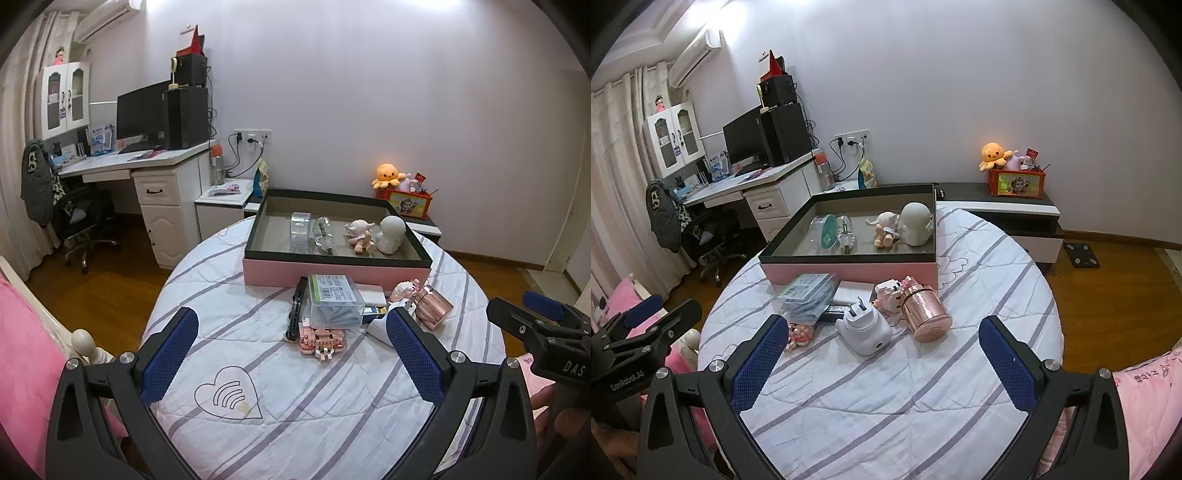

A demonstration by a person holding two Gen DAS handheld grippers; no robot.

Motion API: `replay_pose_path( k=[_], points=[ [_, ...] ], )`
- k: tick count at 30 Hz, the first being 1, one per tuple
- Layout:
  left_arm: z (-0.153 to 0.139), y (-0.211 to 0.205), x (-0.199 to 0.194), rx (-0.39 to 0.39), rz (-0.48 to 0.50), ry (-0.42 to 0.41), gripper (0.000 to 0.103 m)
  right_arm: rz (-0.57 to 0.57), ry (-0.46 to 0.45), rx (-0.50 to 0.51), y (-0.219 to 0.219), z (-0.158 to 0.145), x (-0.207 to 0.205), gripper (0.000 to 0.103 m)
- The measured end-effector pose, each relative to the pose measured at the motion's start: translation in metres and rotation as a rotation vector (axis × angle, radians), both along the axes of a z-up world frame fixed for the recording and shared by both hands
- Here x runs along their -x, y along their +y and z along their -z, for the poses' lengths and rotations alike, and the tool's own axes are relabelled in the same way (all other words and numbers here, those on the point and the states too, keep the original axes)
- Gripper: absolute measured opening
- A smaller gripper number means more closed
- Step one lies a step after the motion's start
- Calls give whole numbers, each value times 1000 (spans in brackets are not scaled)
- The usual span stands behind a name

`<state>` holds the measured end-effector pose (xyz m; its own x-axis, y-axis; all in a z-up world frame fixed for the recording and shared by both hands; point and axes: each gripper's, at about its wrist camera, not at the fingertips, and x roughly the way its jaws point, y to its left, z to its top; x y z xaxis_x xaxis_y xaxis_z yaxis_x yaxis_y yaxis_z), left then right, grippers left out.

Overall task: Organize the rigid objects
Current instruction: 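Withdraw both tools from the box back over the bed, then grasp the clear plastic box with the left tool while the right tool grasps the rose-gold canister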

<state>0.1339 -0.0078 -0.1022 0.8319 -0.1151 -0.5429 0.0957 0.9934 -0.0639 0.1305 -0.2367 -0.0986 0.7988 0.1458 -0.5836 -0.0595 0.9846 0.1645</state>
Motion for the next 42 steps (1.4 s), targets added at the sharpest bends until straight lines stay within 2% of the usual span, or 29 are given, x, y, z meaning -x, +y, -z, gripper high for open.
replay_pose_path(
  k=[7,14,19,26,28,31,32,34,35,37,42],
  points=[
    [16,-18,-30,-19,48,55,103,16,37,16,-8,9,-17,103],
    [48,-42,-67,-49,84,144,103,59,124,17,-31,38,-51,103],
    [70,-51,-97,-34,82,206,103,52,180,25,-41,60,-76,103],
    [85,-58,-121,-19,66,244,101,22,215,26,-44,81,-99,103],
    [86,-59,-125,-16,73,245,96,7,220,32,-42,84,-104,99],
    [92,-61,-133,-10,90,271,77,-26,234,48,-35,88,-111,92],
    [95,-61,-136,1,97,290,66,-32,240,57,-32,90,-113,88],
    [98,-60,-138,18,104,305,64,-44,245,54,-30,93,-115,66],
    [99,-59,-137,22,108,300,64,-50,248,50,-29,95,-116,63],
    [99,-56,-136,39,119,294,64,-64,255,57,-24,98,-114,48],
    [95,-49,-129,45,124,272,64,-64,244,24,-24,99,-106,48]
  ],
)
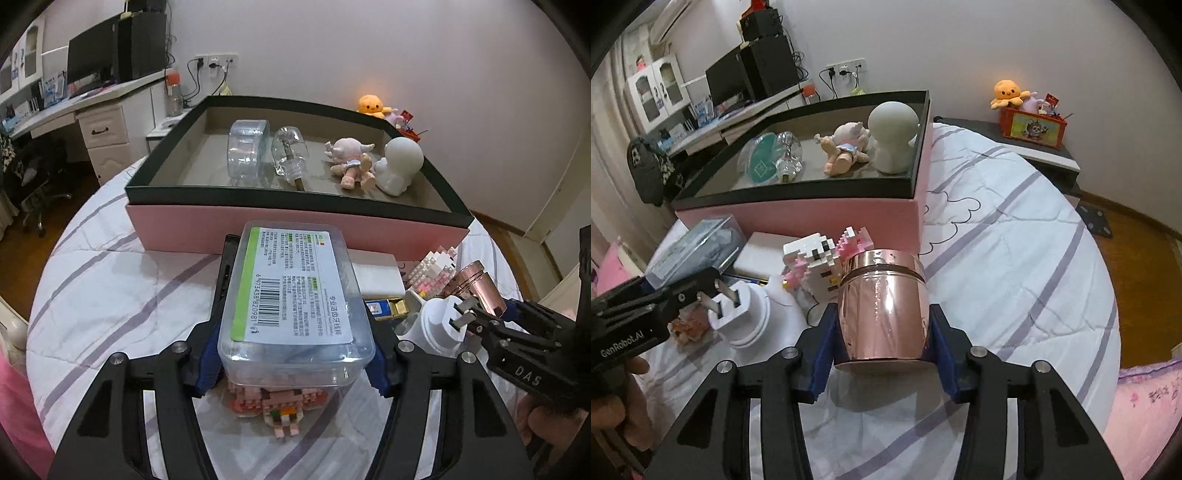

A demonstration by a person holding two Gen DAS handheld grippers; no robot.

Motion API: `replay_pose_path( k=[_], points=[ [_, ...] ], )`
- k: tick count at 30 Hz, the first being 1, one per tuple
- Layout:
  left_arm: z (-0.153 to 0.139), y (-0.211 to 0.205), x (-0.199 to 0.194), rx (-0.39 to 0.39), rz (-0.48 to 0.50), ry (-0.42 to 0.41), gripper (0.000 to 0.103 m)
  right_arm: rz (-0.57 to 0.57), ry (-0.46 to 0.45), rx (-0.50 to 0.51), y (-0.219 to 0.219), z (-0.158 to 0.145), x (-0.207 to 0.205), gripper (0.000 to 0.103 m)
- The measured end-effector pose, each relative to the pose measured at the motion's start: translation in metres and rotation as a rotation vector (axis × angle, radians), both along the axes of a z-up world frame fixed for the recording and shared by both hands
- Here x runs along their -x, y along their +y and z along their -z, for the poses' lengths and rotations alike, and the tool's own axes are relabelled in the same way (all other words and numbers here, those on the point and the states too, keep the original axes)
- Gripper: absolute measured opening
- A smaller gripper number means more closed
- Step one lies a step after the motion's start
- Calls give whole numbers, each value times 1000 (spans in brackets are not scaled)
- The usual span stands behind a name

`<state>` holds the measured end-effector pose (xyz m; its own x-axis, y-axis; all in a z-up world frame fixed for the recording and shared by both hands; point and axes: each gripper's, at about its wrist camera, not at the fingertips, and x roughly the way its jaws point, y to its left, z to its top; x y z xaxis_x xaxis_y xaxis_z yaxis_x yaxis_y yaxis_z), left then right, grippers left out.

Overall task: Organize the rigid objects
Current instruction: 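Grasp the clear plastic box with the left tool while the right tool grasps the rose-gold canister, then carry the plastic box and canister into the pink box and open both tools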

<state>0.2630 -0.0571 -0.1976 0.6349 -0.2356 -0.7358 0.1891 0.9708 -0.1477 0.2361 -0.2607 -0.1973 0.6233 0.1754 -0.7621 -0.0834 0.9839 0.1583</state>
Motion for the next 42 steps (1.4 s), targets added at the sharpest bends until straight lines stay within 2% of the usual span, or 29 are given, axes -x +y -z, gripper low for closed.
replay_pose_path(
  k=[12,19,23,29,42],
  points=[
    [-18,9,22,1,10,-50,64,18,-24,-19,-2,-16,21,48],
    [-41,20,39,13,15,-92,64,1,-79,-31,1,-46,28,48],
    [-64,30,38,22,6,-135,64,-32,-131,-18,11,-71,24,48],
    [-100,39,19,29,0,-212,64,-78,-188,-2,27,-102,-1,48],
    [-114,32,-64,14,-18,-248,64,-102,-202,0,44,-122,-86,48]
  ],
)
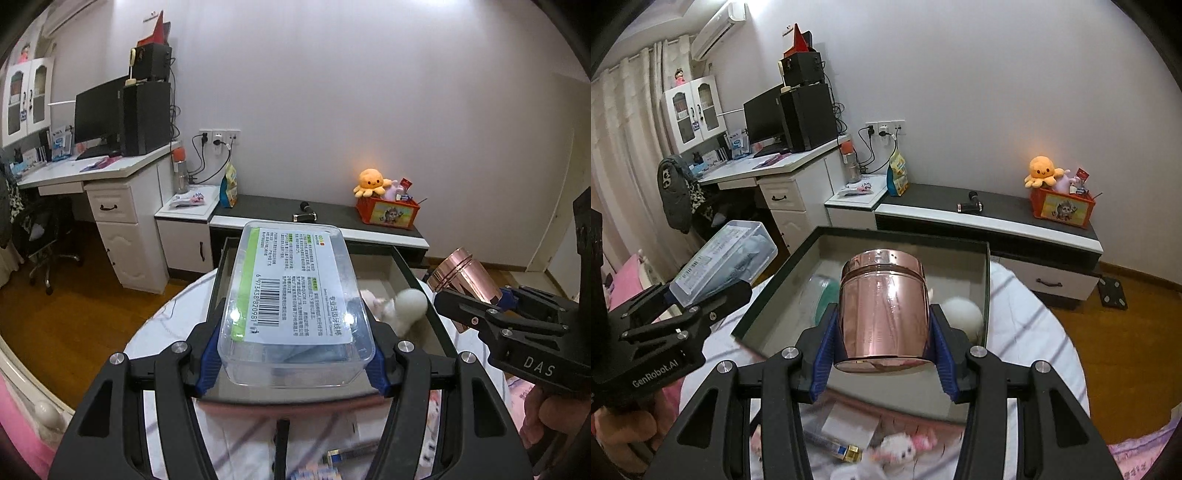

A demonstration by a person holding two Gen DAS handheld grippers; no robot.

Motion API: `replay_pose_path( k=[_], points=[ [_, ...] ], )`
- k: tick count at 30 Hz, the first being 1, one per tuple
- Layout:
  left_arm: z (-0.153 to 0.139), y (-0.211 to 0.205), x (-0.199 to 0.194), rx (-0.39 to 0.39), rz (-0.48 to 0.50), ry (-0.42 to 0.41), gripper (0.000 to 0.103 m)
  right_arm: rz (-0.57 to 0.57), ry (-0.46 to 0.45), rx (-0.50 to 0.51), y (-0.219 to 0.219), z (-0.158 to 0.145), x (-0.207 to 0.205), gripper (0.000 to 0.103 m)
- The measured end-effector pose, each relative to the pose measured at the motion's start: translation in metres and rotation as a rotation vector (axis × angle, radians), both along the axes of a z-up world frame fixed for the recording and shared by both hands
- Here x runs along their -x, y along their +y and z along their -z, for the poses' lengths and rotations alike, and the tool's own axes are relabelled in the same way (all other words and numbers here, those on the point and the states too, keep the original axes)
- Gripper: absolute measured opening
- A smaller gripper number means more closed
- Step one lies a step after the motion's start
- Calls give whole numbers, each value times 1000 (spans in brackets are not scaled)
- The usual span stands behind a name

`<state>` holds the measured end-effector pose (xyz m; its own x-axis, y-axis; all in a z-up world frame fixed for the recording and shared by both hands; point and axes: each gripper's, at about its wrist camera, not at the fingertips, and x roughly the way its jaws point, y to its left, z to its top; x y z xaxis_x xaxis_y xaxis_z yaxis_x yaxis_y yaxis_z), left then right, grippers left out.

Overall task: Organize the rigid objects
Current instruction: 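Carry the plastic box and canister into the pink box and open both tools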

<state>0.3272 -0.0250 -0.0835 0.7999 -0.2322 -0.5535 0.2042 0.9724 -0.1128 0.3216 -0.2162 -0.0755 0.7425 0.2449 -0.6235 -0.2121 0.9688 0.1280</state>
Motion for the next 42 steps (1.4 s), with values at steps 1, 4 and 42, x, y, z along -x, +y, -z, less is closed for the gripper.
replay_pose_path(
  k=[1,4,42],
  points=[
    [2,-1,-6,-4,1,3,64,0,4,4,1,1,-7,48],
    [10,-5,-20,-9,7,26,64,-1,25,10,4,9,-20,48],
    [19,16,45,-54,-74,16,102,120,58,-62,-13,26,24,103]
  ],
)
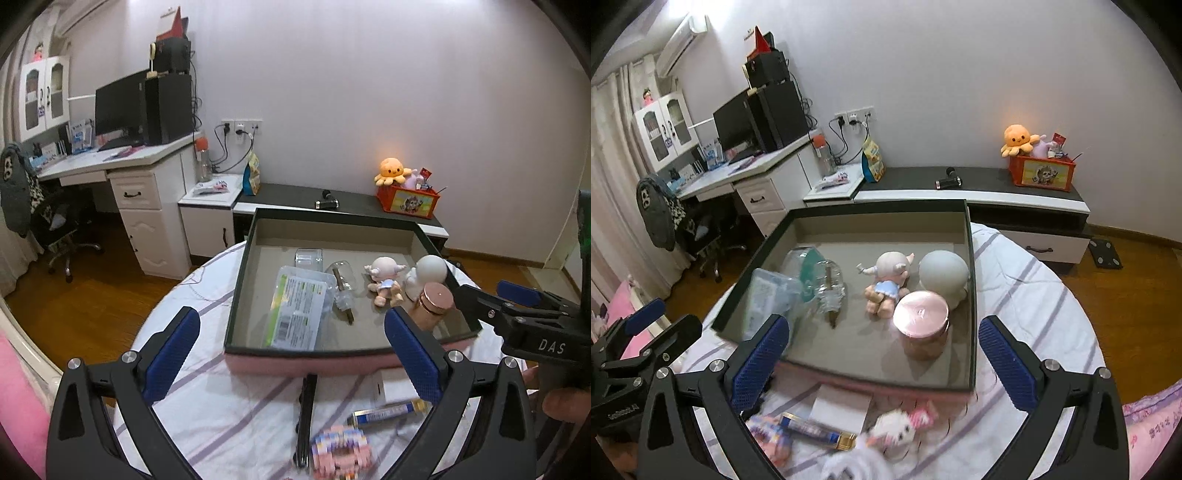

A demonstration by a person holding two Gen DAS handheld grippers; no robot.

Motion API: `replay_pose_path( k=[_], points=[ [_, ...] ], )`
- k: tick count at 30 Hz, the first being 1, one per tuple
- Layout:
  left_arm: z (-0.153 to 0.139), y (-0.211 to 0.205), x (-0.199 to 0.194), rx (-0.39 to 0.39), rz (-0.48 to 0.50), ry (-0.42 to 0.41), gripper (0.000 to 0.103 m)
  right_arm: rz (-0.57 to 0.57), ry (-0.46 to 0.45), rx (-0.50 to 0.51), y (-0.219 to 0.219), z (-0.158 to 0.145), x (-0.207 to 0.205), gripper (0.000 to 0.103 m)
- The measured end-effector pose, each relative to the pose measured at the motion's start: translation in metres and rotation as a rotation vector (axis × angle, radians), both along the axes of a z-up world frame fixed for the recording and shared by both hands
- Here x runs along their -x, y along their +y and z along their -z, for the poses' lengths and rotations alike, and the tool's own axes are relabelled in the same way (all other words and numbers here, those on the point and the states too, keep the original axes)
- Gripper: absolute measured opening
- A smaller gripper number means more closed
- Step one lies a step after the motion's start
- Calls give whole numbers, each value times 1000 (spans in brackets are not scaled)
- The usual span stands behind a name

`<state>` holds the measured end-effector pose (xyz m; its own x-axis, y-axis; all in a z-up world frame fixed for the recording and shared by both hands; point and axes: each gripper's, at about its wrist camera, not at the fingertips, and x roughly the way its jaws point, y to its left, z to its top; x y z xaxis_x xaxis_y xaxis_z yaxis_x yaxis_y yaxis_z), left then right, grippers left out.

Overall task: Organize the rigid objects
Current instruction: 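Carry the plastic box and canister into the pink box and open both tools, then withdraw both tools from the pink box back over the bed, then move the left tool toward the pink block figure while the right tool approaches the white plug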

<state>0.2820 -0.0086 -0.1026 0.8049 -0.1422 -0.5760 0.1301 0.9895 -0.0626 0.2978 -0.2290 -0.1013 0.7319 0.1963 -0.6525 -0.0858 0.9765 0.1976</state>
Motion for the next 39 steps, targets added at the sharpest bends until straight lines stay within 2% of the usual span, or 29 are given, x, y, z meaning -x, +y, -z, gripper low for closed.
replay_pose_path(
  k=[10,21,30,39],
  points=[
    [-24,-2,69,-7,9,-69,103,10,-63,-8,4,-21,72,103],
    [-20,-9,123,1,16,-77,103,39,-136,-4,3,-35,135,103],
    [-19,-8,150,-1,6,-84,103,58,-151,-7,-3,-33,163,103],
    [-21,-6,160,-7,-6,-95,103,56,-159,-4,-5,-31,176,103]
  ],
)
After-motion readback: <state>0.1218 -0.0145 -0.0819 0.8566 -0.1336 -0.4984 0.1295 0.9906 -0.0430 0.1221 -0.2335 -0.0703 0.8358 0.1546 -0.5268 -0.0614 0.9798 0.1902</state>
